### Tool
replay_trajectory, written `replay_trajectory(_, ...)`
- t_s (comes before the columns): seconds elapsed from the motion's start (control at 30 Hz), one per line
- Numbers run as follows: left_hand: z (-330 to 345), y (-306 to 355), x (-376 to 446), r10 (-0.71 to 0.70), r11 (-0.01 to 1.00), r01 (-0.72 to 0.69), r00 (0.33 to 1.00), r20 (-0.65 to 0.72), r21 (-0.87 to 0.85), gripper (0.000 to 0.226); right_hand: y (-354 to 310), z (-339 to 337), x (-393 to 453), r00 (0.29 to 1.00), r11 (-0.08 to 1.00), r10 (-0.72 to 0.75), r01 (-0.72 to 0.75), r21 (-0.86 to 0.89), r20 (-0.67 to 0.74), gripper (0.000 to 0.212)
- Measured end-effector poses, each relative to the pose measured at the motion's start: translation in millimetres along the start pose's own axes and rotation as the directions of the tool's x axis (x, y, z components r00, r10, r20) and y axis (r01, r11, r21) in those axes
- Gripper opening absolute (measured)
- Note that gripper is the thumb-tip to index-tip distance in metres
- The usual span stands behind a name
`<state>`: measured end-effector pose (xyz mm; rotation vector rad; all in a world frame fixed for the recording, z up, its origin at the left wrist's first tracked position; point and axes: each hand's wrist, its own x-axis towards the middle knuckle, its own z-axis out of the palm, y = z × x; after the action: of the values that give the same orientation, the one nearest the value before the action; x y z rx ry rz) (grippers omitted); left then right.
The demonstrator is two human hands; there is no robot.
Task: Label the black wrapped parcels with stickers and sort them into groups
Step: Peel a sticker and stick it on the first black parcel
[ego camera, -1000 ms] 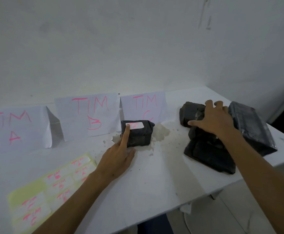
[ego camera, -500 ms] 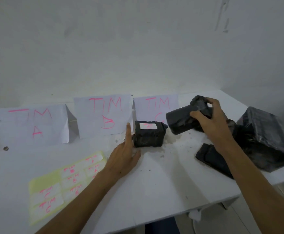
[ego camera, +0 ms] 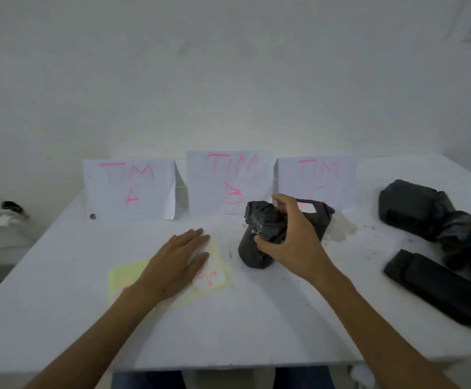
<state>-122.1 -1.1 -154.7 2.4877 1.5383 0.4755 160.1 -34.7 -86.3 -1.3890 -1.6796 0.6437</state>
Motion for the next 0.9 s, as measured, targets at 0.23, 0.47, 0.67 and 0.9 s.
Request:
replay_trajectory(0.23, -33.3, -12.3, -3.1, -0.081, 0.98, 0.085, 0.996, 0.028, -0.181, 0.06, -5.9, 45.0, 14.2, 0.995, 0.992, -0.09, 0.084, -0.097, -0.053, 0.089)
replay_trajectory(0.47, -55.8, -29.7, -14.7, -0.158, 0.974, 0.145, 0.985, -0.063, -0.174, 0.008, -2.1, 56.1, -5.2, 0.867, 0.903, -0.384, 0.28, -0.327, -0.318, 0.079)
replay_trajectory(0.67, -47.4, -30.6, -24.2, -0.185, 0.975, 0.181, 0.983, -0.017, -0.126, 0.034, -25.9, 86.4, -15.1, 0.724, 0.703, -0.685, 0.626, -0.338, -0.083, 0.024)
replay_trajectory(0.9, -19.1, -23.7, -31.1, -0.204, 0.978, 0.191, 0.962, -0.182, -0.085, 0.058, -19.9, 125.3, -3.2, 0.985, 0.915, -0.102, 0.147, -0.377, 0.137, 0.013)
